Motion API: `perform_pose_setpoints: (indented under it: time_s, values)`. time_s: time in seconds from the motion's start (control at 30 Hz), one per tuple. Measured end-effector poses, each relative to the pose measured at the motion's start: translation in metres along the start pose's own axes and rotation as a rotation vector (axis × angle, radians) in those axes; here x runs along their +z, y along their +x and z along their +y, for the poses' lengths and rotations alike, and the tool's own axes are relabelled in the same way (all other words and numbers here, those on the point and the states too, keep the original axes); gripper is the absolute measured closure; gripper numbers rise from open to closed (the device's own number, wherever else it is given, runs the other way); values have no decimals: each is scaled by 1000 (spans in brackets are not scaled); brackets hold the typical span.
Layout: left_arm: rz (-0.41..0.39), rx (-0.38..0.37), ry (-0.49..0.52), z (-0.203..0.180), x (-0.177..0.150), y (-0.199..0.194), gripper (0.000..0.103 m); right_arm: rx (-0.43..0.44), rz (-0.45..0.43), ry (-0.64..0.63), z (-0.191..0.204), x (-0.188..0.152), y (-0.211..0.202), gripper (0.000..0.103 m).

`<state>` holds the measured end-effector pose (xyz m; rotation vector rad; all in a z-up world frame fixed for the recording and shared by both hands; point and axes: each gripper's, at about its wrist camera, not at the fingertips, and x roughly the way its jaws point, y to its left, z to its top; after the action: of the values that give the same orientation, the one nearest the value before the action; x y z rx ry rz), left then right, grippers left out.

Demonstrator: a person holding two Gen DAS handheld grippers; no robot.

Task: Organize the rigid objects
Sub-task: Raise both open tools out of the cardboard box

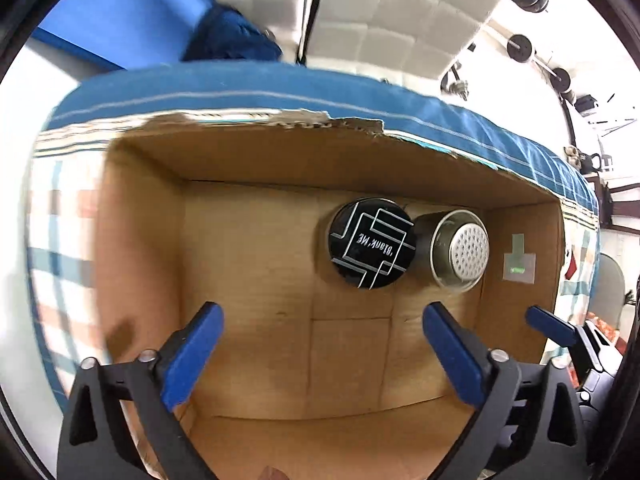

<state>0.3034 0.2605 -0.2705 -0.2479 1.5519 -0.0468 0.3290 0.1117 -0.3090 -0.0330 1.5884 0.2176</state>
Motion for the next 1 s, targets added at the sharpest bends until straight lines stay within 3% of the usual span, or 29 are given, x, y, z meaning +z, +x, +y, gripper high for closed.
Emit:
perform_pose_setpoints:
  time_s: [0.4, 0.43, 1.0]
  values:
    - [-203, 76, 35, -9, -66, -65, 0, -17, -134, -5, 3, -71, -48, 0]
    - [-212, 73, 35, -7, -55, -61, 0, -20, -143, -5, 3, -76, -53, 0]
    - [-346, 78, 82, -33, -133, -136, 0, 73, -226, -27, -6, -160, -124, 0]
